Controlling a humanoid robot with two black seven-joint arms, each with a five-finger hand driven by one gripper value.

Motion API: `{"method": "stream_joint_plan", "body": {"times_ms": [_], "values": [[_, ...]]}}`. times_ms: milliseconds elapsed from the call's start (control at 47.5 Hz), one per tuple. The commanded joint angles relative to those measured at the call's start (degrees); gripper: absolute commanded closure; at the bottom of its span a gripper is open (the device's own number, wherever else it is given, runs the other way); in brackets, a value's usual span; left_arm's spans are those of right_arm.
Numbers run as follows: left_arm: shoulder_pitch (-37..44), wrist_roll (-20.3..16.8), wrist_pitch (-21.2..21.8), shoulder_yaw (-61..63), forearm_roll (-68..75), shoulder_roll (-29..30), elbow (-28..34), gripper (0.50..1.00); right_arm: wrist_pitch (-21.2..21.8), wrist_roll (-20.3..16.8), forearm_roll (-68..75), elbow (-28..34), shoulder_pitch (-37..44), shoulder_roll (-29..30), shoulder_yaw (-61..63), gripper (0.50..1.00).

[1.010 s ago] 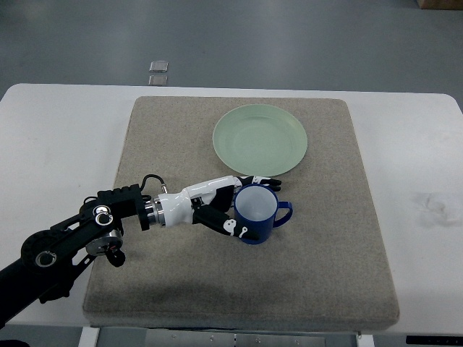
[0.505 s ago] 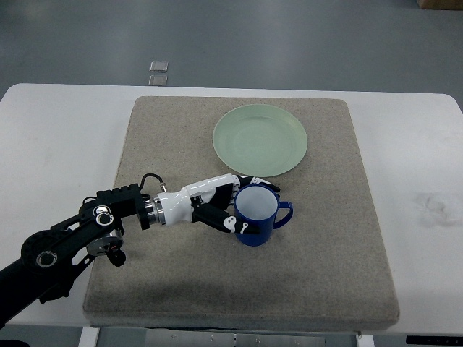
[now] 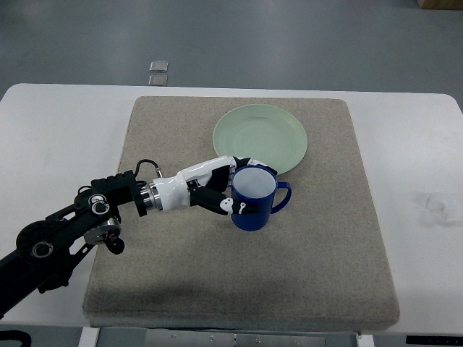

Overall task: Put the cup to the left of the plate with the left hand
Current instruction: 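Lift the blue mug with the left hand over the plate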

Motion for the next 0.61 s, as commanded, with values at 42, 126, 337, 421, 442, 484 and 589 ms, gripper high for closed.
{"method": "stream_joint_plan", "body": {"times_ms": [42,126,337,421,442,484,589], "values": [[-1.2,-0.1,0.2,-2.3,0.0,0.3,0.0,0.902,0.0,0.0,0.0,0.0,0.0,0.0,0.0,0.568],[-1.7,-0.1,0.3,-4.6,0.0,0.6,0.0,0.907,0.0,0.0,0.0,0.0,0.0,0.0,0.0,0.568],[-3.1,-0.1,0.3,-10.2,-0.6,3.0,0.0,0.994,0.0,0.0,0.0,0.0,0.0,0.0,0.0,0.568],[-3.3,-0.1,0.4,-12.0,-0.8,4.4,0.0,1.000,0.0,0.0,0.0,0.0,0.0,0.0,0.0,0.568],[-3.3,-0.1,0.4,-12.5,-0.9,4.7,0.1,1.000,0.0,0.0,0.0,0.0,0.0,0.0,0.1,0.568],[-3.3,-0.2,0.4,-13.4,-1.0,5.4,0.2,1.000,-0.1,0.0,0.0,0.0,0.0,0.0,0.0,0.568],[-3.2,-0.2,0.4,-15.9,-2.0,6.7,0.5,1.000,0.0,0.0,0.0,0.0,0.0,0.0,0.0,0.568]]}}
